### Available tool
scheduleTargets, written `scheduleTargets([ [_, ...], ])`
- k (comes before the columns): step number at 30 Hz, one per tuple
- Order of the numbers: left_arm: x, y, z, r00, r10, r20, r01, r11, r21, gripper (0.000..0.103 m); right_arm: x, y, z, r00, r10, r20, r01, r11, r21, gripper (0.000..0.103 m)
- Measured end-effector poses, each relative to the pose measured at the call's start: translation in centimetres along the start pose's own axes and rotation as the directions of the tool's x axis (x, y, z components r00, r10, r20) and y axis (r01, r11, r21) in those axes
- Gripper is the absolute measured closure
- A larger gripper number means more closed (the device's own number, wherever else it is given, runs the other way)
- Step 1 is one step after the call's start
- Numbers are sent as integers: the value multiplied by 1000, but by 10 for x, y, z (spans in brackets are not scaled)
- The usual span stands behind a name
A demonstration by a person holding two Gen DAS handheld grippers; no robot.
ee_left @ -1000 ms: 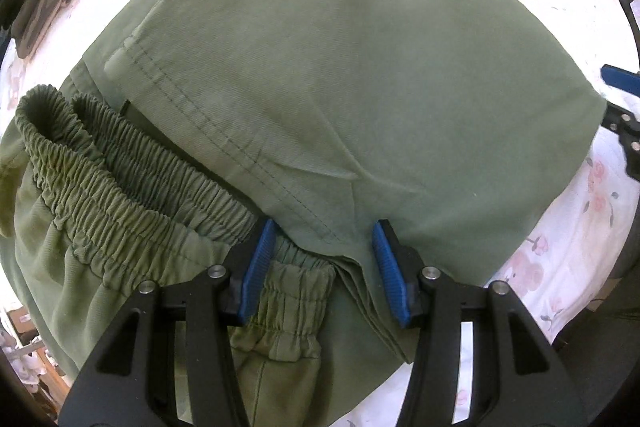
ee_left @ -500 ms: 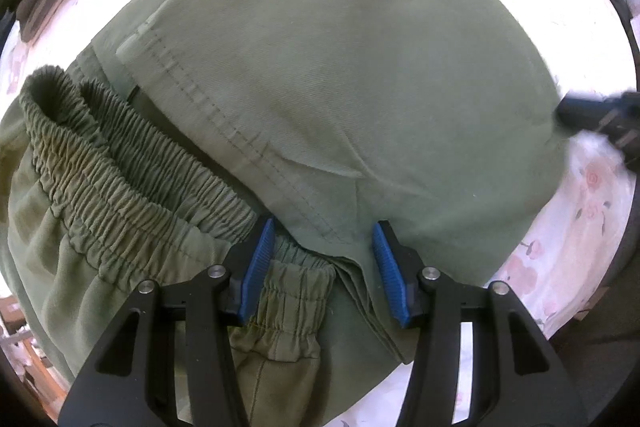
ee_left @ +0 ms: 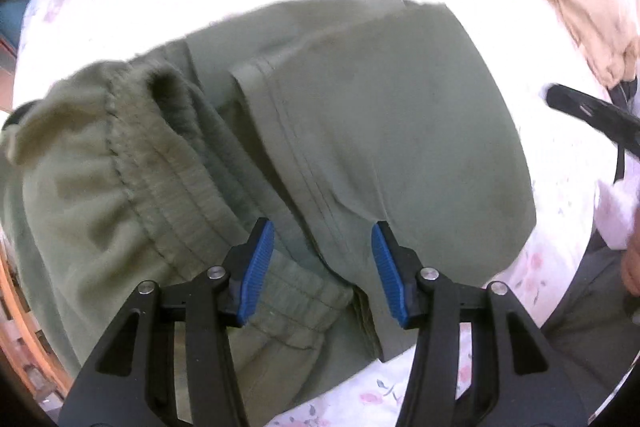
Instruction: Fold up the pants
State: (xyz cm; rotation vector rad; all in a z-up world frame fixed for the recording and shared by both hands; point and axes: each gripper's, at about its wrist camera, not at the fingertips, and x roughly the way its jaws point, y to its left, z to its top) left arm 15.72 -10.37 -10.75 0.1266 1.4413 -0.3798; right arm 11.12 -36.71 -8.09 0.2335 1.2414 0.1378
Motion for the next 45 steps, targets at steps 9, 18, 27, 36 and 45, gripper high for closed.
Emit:
scheduleTargets([
  [9,14,15,9,998,50,-29,-51,998,-47,55,110,25,60,998,21,-60,-20,999,29,89],
  [18,4,-3,34,998,60,16,-59,998,-30,50,75,8,44,997,77,12,-78,989,127,85],
  [27,-40,3,42,993,37,111,-27,996,-87,21,-16,-25,-61,958,231,168,-282,861,424,36],
  [36,-25,-8,35,994,2,112,6,997,-72,21,49,-22,-159,891,432,137,-399,605,689,36],
  [45,-33,-9,36,990,-5,144,15,997,-71,21,54,-57,-146,935,236,266,-355,596,720,44],
])
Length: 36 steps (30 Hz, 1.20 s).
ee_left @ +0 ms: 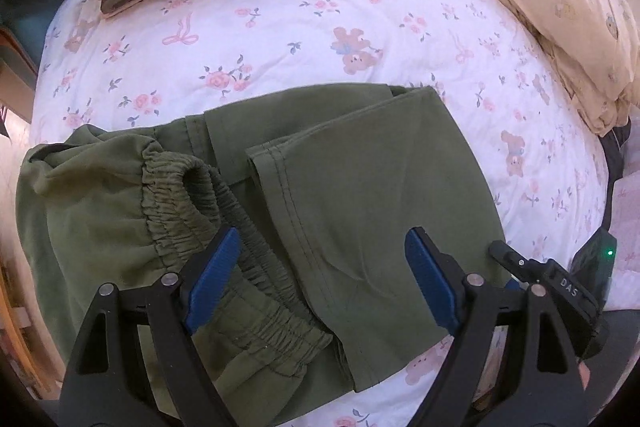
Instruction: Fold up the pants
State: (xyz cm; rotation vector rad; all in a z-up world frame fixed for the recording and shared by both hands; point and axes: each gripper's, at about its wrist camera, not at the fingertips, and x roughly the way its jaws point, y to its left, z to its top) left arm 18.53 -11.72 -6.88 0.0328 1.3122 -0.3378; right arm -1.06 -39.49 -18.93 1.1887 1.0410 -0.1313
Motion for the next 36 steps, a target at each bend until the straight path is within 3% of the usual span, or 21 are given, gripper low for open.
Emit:
scheduleTargets([
  [3,0,2,0,1000,10,10,-10,1000,-3,21,6,9,-3,999,-26,21,27,999,-32,43],
  [5,3,4,-1,1000,8,5,-8,1000,-5,21,7,18,-6,996,-69,50,72,995,-68,71],
  [8,6,5,-4,1000,24,-1,-24,1000,12,21,0,16,-6,996,-49,74,53,997,-50,87],
  [10,8,3,-3,999,35,-4,-35,999,35,21,-6,26,-8,995,-32,98,41,995,-93,91],
  [11,8,2,-1,999,45,-3,-45,998,43,21,-15,44,-14,991,-13,134,37,984,-173,92],
  [17,13,-24,47,997,70,-34,-67,995,74,21,-32,81,-33,985,35,171,23,945,-326,94],
  [19,19,-56,71,992,93,-80,-82,987,135,21,-35,91,-39,985,38,171,30,926,-376,94],
  [23,29,-130,101,987,64,-150,-31,976,215,21,-32,112,-49,987,35,156,46,873,-486,94],
  [26,58,-173,114,970,168,-175,-106,943,316,21,-31,121,-55,988,45,145,40,845,-534,94],
  [29,96,-185,117,926,330,-186,-231,881,413,22,-30,122,-58,991,56,122,20,840,-543,95],
  [30,108,-183,119,907,369,-202,-255,865,432,25,-30,121,-58,992,60,115,12,841,-540,95],
  [32,120,-176,120,897,372,-238,-243,866,437,46,-28,120,-59,992,67,102,-1,843,-538,95],
  [33,123,-174,121,896,360,-261,-223,872,436,71,-28,122,-63,993,63,99,2,837,-547,95],
  [34,122,-171,121,899,339,-278,-200,881,430,82,-28,123,-64,993,62,96,1,833,-553,95],
  [36,110,-168,121,910,319,-263,-182,880,438,92,-28,125,-66,994,69,86,-9,830,-558,95],
])
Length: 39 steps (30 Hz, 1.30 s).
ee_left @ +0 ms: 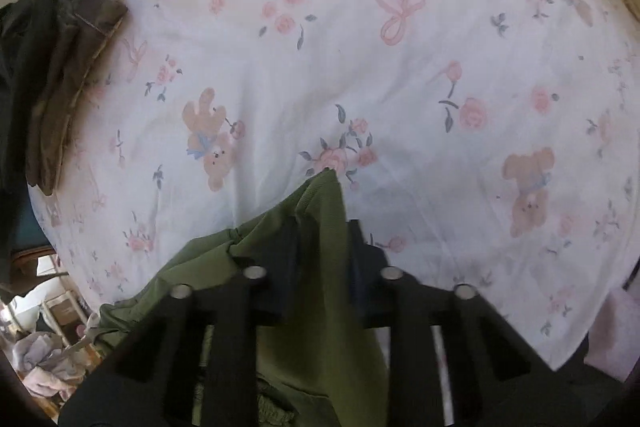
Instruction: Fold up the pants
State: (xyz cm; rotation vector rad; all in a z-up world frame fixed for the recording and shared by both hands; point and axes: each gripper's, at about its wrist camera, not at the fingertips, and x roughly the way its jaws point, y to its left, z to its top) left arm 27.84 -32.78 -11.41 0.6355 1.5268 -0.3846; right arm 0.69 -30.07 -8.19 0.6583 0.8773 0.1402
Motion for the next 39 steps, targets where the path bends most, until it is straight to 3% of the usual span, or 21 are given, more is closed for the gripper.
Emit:
scheduleTargets([
  [3,-20,11,-12,999,-28,39,27,999,20,96,-6,9,-3,1000,13,0,-13,999,-37,95],
  [9,-83,54,-53,984,-96,150,96,995,5,97,-31,52,-15,998,63,30,-55,975,-215,96],
  [10,-97,69,-65,979,-109,173,112,994,-7,97,-40,76,-19,994,102,41,-86,952,-293,96],
  [13,-123,96,-88,967,-133,216,144,989,-36,97,-44,97,-25,991,126,37,-105,926,-364,96],
  [18,-136,163,-144,949,-142,281,183,975,-125,97,-33,152,-44,986,165,-37,-160,845,-510,96],
  [19,-135,174,-152,947,-144,288,191,971,-144,97,-21,175,-53,983,165,-84,-184,813,-553,96],
  [21,-133,206,-178,936,-153,317,223,955,-198,97,-16,183,-57,981,165,-97,-191,798,-572,96],
  [23,-124,235,-205,935,-137,328,224,944,-243,97,5,221,-76,975,144,-169,-220,731,-647,96],
  [25,-108,262,-231,934,-127,333,231,928,-294,97,14,233,-82,972,135,-195,-232,711,-664,96],
  [26,-97,280,-246,932,-134,338,250,911,-327,97,33,257,-98,963,115,-245,-258,668,-699,96],
  [27,-84,297,-260,931,-142,338,267,894,-361,97,33,257,-98,963,115,-245,-258,668,-699,96],
  [32,-25,346,-305,936,-149,319,290,841,-458,97,89,303,-149,938,30,-345,-300,570,-765,96],
  [37,26,367,-322,953,-145,266,268,814,-516,97,132,310,-181,904,-41,-425,-340,532,-776,96],
  [39,47,367,-322,955,-143,260,265,804,-533,94,150,302,-186,887,-62,-458,-351,555,-754,96],
])
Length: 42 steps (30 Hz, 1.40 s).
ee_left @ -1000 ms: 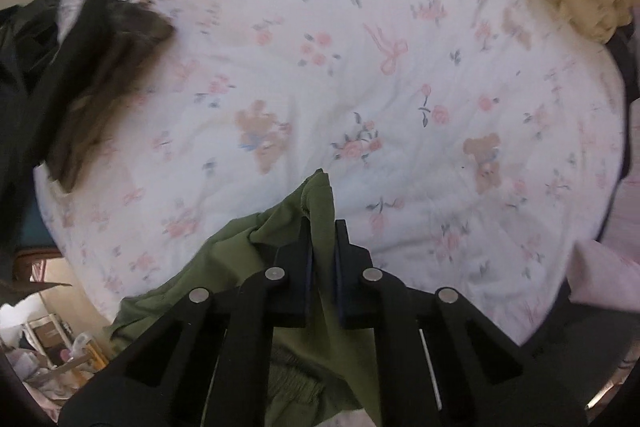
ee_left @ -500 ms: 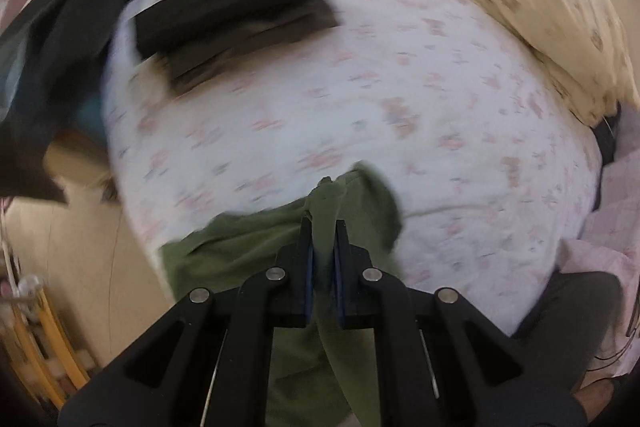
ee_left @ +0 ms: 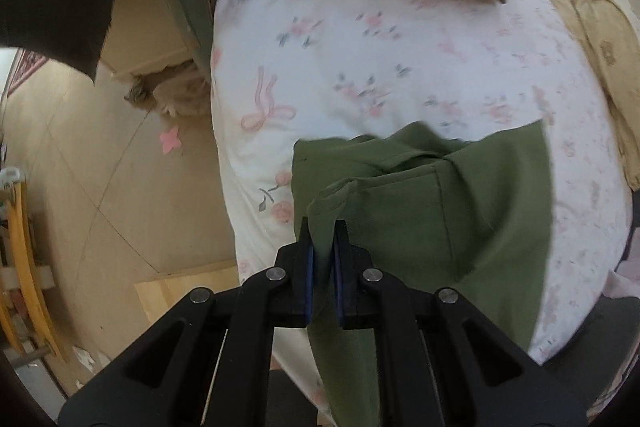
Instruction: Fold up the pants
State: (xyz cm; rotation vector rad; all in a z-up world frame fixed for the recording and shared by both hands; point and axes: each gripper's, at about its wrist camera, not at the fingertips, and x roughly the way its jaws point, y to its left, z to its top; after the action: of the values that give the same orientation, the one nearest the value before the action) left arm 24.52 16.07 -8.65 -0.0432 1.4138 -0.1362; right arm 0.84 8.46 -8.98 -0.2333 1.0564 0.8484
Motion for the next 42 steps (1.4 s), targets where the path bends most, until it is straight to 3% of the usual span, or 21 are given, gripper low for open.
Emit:
scheduleTargets([
  [2,19,-1,-3,999,32,-3,-32,999,18,92,7,-6,-1,1000,23,-14,-23,999,30,93],
  [4,30,-4,-6,997,79,4,-79,995,54,83,19,-22,-7,990,134,-37,-127,981,144,89],
  [5,32,-7,-7,994,113,14,-113,991,75,71,19,-22,-7,990,134,-37,-127,981,144,83],
  [8,29,-5,-5,980,192,49,-195,977,85,36,11,-32,-15,963,269,-32,-257,942,215,59],
  [9,26,1,-2,981,190,47,-193,980,58,33,5,-33,-16,953,302,-28,-289,931,222,56],
  [11,17,14,3,982,182,41,-182,983,0,32,-16,-36,-24,922,387,1,-378,900,219,56],
  [12,9,21,5,984,172,45,-170,985,-38,32,-30,-38,-29,921,388,23,-384,901,202,56],
  [13,4,24,7,985,163,52,-160,986,-54,32,-42,-42,-32,931,362,54,-366,910,195,56],
  [14,-6,26,8,985,153,77,-147,987,-72,32,-60,-56,-34,958,270,94,-284,932,225,58],
  [15,-16,25,8,982,151,113,-144,987,-75,32,-60,-56,-34,958,270,94,-284,932,225,59],
  [17,-28,19,8,976,136,170,-131,990,-44,32,-62,-70,-28,971,217,102,-238,930,280,87],
  [19,-33,8,4,977,69,202,-71,998,-1,32,-51,-78,-16,980,172,101,-195,933,303,89],
  [21,-23,0,2,986,43,163,-48,999,25,32,-31,-82,-4,974,200,108,-224,921,319,91],
  [25,4,-10,-1,989,125,74,-132,987,93,32,28,-75,6,975,218,-47,-192,929,316,91],
  [26,14,-8,-3,986,162,48,-166,980,109,32,48,-68,-5,964,209,-167,-156,946,283,91],
  [31,28,1,-2,974,227,23,-228,969,93,19,30,-62,-21,949,258,-180,-209,945,252,89],
  [33,21,-2,1,967,252,41,-255,962,100,19,12,-69,-27,930,336,-147,-285,914,289,86],
  [35,11,-1,6,970,238,54,-242,967,83,19,-35,-88,-39,942,335,-1,-314,885,343,82],
  [36,2,1,8,973,220,75,-225,972,68,19,-35,-88,-39,942,335,-1,-314,885,343,75],
  [38,-17,1,11,970,200,136,-207,977,44,19,-77,-142,-67,954,268,134,-299,816,494,30],
  [42,-56,-11,12,952,128,279,-150,987,59,19,-90,-202,-121,966,169,196,-258,661,704,30],
])
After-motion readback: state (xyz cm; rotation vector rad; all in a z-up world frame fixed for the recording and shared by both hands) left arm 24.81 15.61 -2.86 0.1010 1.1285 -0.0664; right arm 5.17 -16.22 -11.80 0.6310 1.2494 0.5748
